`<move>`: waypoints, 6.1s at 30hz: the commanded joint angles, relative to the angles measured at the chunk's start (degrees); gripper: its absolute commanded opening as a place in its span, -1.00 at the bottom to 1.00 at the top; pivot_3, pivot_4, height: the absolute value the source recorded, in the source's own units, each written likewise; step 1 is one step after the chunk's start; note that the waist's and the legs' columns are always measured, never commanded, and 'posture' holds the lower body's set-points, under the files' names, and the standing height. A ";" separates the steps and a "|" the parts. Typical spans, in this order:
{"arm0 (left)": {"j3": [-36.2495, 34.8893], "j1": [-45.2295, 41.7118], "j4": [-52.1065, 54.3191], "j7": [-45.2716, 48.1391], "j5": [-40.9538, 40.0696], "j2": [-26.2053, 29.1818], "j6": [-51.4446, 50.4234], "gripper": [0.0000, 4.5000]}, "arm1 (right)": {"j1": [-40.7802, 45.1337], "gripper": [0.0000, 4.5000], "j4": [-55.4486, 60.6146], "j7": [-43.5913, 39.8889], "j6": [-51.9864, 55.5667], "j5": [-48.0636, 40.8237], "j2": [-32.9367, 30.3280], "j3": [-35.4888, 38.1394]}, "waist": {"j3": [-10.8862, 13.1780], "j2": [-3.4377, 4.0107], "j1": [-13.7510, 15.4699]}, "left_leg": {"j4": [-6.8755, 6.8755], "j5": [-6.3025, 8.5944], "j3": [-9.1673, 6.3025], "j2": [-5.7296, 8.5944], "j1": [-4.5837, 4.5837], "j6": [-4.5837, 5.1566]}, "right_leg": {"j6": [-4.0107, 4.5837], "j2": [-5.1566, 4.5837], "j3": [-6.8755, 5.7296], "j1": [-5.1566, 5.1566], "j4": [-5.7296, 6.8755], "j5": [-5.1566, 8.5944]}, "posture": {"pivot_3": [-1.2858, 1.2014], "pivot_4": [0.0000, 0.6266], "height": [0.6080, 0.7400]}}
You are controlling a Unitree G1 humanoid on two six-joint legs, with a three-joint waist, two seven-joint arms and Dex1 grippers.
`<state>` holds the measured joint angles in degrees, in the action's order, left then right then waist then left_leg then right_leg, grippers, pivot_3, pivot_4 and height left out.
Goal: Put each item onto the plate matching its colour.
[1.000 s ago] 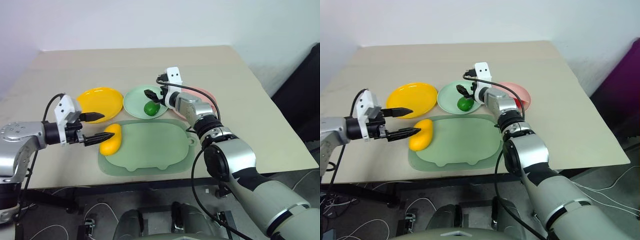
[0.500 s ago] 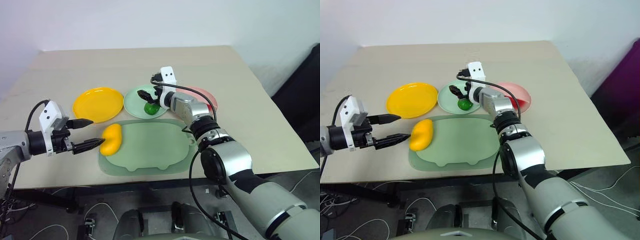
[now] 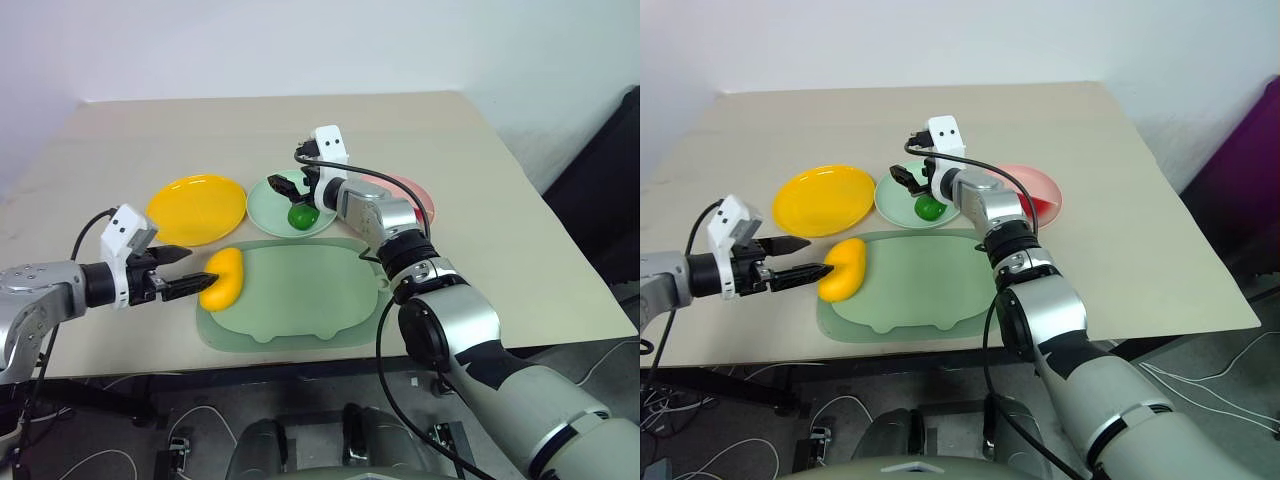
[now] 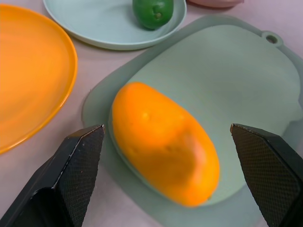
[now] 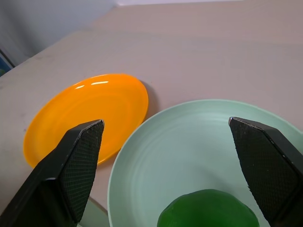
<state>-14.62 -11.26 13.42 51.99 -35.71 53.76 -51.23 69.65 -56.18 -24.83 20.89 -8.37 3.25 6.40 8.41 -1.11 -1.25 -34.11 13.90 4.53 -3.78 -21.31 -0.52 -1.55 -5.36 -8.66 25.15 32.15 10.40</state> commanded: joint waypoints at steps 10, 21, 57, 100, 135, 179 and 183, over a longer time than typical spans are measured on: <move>1.52 -4.18 1.34 -5.37 -1.54 -0.59 -7.78 1.00 | -0.30 0.99 3.81 1.09 0.26 -1.91 1.11 -0.17 | 0.00 -0.01 0.07 | -0.02 0.02 -0.04 -0.01 0.00 -0.04 | 0.03 0.02 0.00 0.00 0.02 0.02 | 0.03 -0.52 1.00; 2.14 -9.86 5.25 -12.07 -5.16 -4.52 -17.29 1.00 | -0.23 0.99 4.05 1.56 -0.12 -2.60 2.39 -0.13 | -0.02 -0.03 0.04 | -0.03 -0.01 -0.03 0.02 0.00 0.01 | -0.08 0.01 0.00 -0.05 0.02 -0.05 | 0.03 -0.52 1.00; 1.55 -14.87 8.18 -20.42 -7.38 -5.56 -29.98 1.00 | -15.59 0.99 38.58 -36.76 18.26 -3.82 -21.86 -17.87 | -0.17 -0.27 0.28 | -0.05 0.01 -0.18 0.07 0.13 -0.06 | 0.00 0.12 0.02 -0.19 0.03 0.01 | 0.03 -0.52 1.00; 0.39 -20.78 1.32 -32.95 -8.01 -16.03 -41.27 1.00 | -17.15 0.99 49.41 -33.70 21.27 -7.99 -21.76 -19.57 | -0.19 -0.32 0.50 | -0.13 0.04 -0.19 0.13 0.09 -0.20 | 0.02 0.04 0.03 -0.25 -0.01 0.01 | 0.03 -0.52 1.00; 4.27 -21.48 -6.99 -35.32 -9.80 -12.69 -41.27 1.00 | -15.99 0.99 50.10 -29.76 20.84 -8.62 -21.09 -19.18 | -0.19 -0.32 0.52 | -0.12 0.04 -0.18 0.15 0.08 -0.21 | 0.03 0.00 0.03 -0.24 -0.01 0.01 | 0.03 -0.52 1.00; 12.25 -22.91 -6.42 -32.58 0.05 -16.17 -37.51 1.00 | -15.55 0.99 51.71 -27.99 21.45 -9.51 -20.97 -19.25 | -0.19 -0.29 0.59 | -0.12 0.04 -0.17 0.20 0.21 -0.24 | 0.03 -0.12 0.02 -0.38 -0.02 0.02 | 0.03 -0.52 1.00; 13.91 -22.85 -6.29 -31.52 1.44 -15.33 -35.58 1.00 | -15.62 0.99 51.69 -27.88 21.46 -9.40 -21.04 -19.29 | -0.17 -0.25 0.57 | -0.10 0.04 -0.17 0.20 0.21 -0.24 | 0.04 -0.12 0.02 -0.36 -0.04 0.02 | 0.03 -0.52 1.00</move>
<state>-1.04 -34.29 7.32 20.13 -35.04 38.59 -86.88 52.32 -6.84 -52.68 43.23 -17.14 -17.66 -14.07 8.23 -1.36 -0.67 -34.21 13.94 4.36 -3.58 -21.10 -0.76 -1.52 -5.48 -8.64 24.79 32.11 10.42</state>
